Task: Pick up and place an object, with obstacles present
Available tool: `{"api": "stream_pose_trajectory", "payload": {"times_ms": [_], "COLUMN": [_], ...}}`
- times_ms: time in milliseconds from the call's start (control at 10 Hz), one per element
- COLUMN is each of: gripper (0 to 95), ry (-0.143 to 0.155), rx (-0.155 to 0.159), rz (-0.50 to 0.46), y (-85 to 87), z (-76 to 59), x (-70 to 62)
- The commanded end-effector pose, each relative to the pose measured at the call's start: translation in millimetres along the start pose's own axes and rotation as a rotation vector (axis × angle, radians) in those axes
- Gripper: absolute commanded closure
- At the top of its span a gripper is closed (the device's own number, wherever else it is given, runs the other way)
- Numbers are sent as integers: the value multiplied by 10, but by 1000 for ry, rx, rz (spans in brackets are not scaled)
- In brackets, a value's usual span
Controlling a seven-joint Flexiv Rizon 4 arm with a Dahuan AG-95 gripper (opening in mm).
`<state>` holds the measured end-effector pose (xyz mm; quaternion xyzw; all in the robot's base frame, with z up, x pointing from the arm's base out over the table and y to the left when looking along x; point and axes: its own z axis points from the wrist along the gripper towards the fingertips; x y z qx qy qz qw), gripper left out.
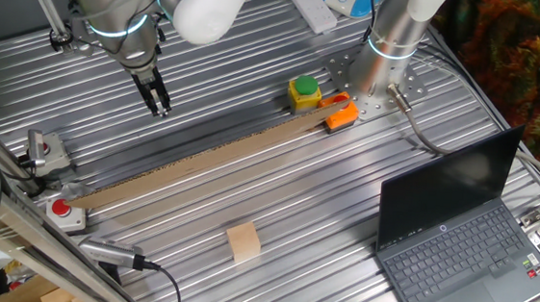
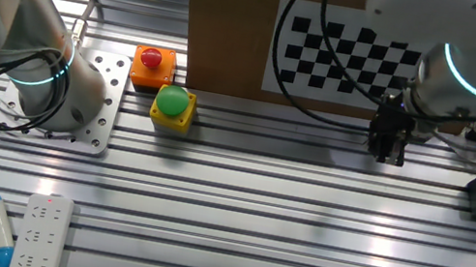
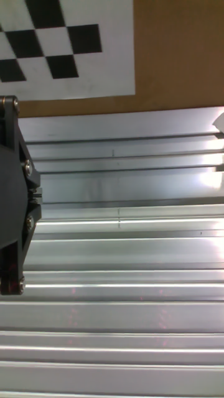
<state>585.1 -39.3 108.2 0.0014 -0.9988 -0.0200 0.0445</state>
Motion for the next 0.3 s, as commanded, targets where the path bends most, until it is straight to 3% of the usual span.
{"api": "stream_pose_trajectory", "payload": {"times_ms": [100, 300], "gripper": [950, 950], "ry": [14, 28], "rx": [-3, -8], "rz": [-7, -10], "y": [-8, -23], "z": [-12, -29], "x": [15, 32]}}
